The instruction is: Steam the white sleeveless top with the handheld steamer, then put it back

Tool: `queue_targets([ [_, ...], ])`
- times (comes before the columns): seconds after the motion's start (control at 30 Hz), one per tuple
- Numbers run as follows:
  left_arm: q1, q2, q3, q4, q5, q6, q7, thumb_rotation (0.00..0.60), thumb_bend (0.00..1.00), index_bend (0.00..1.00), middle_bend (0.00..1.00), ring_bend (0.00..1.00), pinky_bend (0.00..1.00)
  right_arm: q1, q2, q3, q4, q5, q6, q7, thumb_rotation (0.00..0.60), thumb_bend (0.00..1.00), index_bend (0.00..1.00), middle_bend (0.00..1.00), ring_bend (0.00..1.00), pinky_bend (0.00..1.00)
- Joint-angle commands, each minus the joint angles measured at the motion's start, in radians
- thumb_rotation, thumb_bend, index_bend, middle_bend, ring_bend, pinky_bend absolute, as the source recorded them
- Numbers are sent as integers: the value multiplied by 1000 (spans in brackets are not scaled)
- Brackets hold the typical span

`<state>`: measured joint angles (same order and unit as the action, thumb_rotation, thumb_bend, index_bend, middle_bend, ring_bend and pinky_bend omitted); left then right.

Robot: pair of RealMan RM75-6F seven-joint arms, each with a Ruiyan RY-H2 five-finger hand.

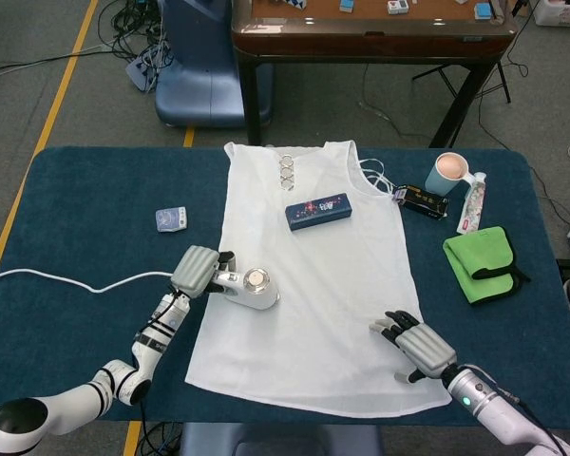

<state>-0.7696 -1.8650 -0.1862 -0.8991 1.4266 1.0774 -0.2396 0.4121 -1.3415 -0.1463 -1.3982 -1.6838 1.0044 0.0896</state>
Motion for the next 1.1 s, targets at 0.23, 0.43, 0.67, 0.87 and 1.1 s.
queue_targets([
  [0.23, -28, -30, -28, 28, -32, -39, -20, 600, 335, 956, 918, 784, 816, -5, -24, -4, 29, 16, 9, 34, 600, 153, 33, 131, 15, 18],
  [0.43, -41, -44, -41, 40, -47, -55, -31, 600, 335, 956, 919, 784, 816, -14, -46, -2, 57, 12, 43, 65, 600, 198, 33, 132, 14, 44],
  [0.67, -31, -39, -29, 23, -45, -47, -25, 600, 335, 956, 919, 784, 816, -18, -81, -3, 112, -3, 79, 138, 600, 220, 123, 152, 18, 170],
  [0.87, -19, -14, -24, -26, -55, -54, -8, 600, 335, 957, 919, 784, 816, -15, -97, -16, 135, -19, 90, 181, 600, 220, 145, 154, 34, 197],
  [1.1, 3, 15, -12, -98, -54, -38, 16, 600, 335, 956, 918, 784, 816, -14, -83, -31, 127, -28, 96, 188, 600, 219, 145, 154, 41, 197],
])
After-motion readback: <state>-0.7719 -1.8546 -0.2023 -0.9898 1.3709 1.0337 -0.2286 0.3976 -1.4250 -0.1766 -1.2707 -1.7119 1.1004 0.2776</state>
